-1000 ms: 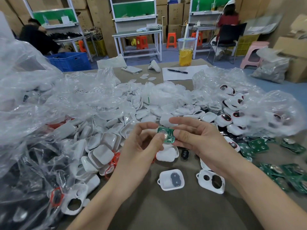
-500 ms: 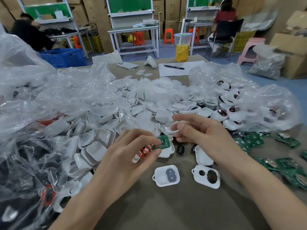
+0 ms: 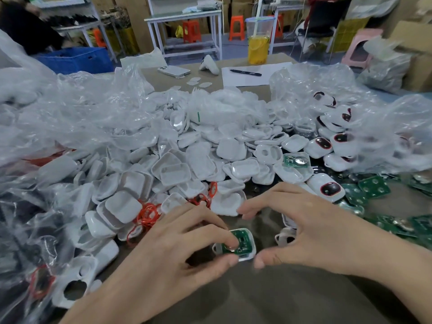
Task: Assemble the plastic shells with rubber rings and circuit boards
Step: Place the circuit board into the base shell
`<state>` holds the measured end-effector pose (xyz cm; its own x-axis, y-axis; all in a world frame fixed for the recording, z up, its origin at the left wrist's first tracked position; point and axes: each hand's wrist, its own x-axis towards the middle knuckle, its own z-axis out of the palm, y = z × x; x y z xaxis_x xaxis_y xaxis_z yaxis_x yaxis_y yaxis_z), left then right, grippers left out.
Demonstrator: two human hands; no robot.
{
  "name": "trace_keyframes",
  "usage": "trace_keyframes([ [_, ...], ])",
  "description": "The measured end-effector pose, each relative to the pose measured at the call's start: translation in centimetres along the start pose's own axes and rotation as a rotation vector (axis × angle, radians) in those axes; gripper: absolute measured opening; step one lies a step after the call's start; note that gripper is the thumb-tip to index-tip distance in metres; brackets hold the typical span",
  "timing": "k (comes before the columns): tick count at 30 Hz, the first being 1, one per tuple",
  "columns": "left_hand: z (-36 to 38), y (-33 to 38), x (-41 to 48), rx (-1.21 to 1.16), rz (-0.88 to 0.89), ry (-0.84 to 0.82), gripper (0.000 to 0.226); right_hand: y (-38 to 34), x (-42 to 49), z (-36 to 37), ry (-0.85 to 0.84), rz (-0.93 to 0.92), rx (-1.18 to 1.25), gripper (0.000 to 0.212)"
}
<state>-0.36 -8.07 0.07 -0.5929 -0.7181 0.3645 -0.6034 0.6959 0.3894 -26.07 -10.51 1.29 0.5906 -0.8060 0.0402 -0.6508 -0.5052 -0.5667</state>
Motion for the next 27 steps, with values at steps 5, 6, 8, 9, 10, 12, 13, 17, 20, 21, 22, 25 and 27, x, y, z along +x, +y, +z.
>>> trace_keyframes([
  [5, -0.12, -0.01, 0.17, -0.003, -0.012, -0.044, 0.021, 0.09, 0.36, 0.39, -0.001, -0.048, -0.076, 0.062],
  [6, -0.13, -0.02, 0.23, 0.003, -0.012, -0.046, 0.021, 0.05, 0.42, 0.38, 0.0, -0.048, -0.081, 0.061],
  [8, -0.11, 0.0, 0.26, 0.015, -0.013, -0.052, 0.022, -0.05, 0.46, 0.42, -0.001, -0.051, -0.083, 0.059],
  [9, -0.11, 0.02, 0.25, 0.019, -0.013, -0.055, 0.022, -0.09, 0.45, 0.45, -0.001, -0.052, -0.083, 0.058],
  [10, -0.09, 0.03, 0.26, 0.021, -0.013, -0.057, 0.022, -0.11, 0.44, 0.48, -0.002, -0.054, -0.084, 0.057],
  [12, -0.07, 0.09, 0.26, 0.016, -0.017, -0.056, 0.022, -0.07, 0.45, 0.59, -0.005, -0.056, -0.079, 0.057],
  [13, -0.07, 0.09, 0.27, 0.013, -0.019, -0.054, 0.022, -0.03, 0.47, 0.62, -0.005, -0.056, -0.076, 0.057],
  [17, -0.02, 0.17, 0.23, 0.018, -0.021, -0.058, 0.021, 0.11, 0.52, 0.72, -0.006, -0.068, -0.078, 0.058],
  [20, -0.01, 0.16, 0.21, 0.029, -0.018, -0.062, 0.023, 0.16, 0.54, 0.74, -0.004, -0.077, -0.072, 0.057],
  [21, -0.02, 0.15, 0.2, 0.038, -0.014, -0.065, 0.023, 0.16, 0.53, 0.76, -0.002, -0.082, -0.07, 0.057],
  [22, -0.03, 0.14, 0.2, 0.048, -0.011, -0.068, 0.023, 0.15, 0.5, 0.75, 0.004, -0.085, -0.067, 0.056],
  [25, -0.06, 0.13, 0.2, 0.064, -0.002, -0.071, 0.022, 0.1, 0.39, 0.69, 0.017, -0.083, -0.06, 0.051],
  [27, -0.03, 0.13, 0.25, 0.062, 0.002, -0.073, 0.022, 0.09, 0.36, 0.64, 0.014, -0.08, -0.057, 0.048],
])
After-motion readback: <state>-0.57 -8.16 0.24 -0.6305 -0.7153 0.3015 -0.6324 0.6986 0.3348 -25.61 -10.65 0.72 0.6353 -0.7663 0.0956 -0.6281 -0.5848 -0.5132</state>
